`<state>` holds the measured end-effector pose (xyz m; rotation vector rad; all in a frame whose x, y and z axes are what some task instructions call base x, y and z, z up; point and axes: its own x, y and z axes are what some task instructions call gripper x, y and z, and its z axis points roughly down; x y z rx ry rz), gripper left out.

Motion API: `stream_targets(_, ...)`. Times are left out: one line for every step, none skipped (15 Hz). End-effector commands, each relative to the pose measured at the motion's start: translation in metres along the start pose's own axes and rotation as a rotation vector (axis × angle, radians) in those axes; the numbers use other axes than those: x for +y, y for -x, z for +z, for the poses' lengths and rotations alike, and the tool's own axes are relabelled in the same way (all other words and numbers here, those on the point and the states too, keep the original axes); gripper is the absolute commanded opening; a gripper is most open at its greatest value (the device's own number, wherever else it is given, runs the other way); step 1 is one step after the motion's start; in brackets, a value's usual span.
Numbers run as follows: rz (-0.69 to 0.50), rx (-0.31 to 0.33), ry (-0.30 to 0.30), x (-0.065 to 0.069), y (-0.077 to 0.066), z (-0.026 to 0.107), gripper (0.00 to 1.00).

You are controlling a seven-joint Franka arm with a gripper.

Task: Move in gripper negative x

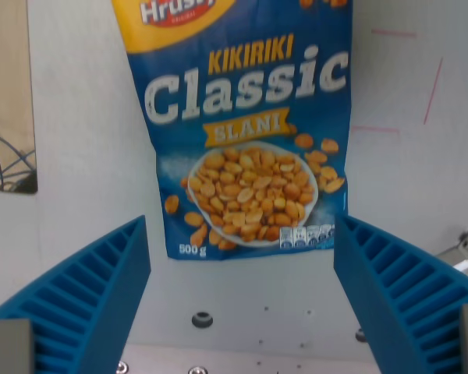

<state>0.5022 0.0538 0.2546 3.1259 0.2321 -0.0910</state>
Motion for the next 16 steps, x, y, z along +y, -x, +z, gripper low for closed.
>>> stream_targets(0.000,0.045,0.001,0.001,0.029,-0.007,1.00)
stream_targets(0.000,0.045,0.001,0.001,0.034,-0.007,1.00)
stream_targets(0.000,0.045,0.001,0.001,0.039,-0.006,1.00)
stream_targets(0.000,0.045,0.001,0.001,0.044,-0.006,1.00)
stream_targets(0.000,0.045,0.001,0.001,0.049,-0.006,1.00)
stream_targets(0.000,0.045,0.001,0.001,0.054,-0.006,1.00)
stream_targets(0.000,0.045,0.001,0.001,0.059,-0.005,1.00)
stream_targets(0.000,0.045,0.001,0.001,0.064,-0.005,1.00)
stream_targets(0.000,0.045,0.001,0.001,0.069,-0.005,1.00)
stream_targets(0.000,0.045,0.001,0.001,0.074,-0.005,1.00)
stream_targets(0.000,0.045,0.001,0.001,0.079,-0.005,1.00)
stream_targets(0.000,0.045,0.001,0.001,0.084,-0.004,1.00)
stream_targets(0.000,0.045,0.001,0.001,0.089,-0.004,1.00)
stream_targets(0.000,0.045,0.001,0.001,0.094,-0.004,1.00)
stream_targets(0.000,0.045,0.001,0.001,0.099,-0.004,1.00)
stream_targets(0.000,0.045,0.001,0.001,0.104,-0.003,1.00)
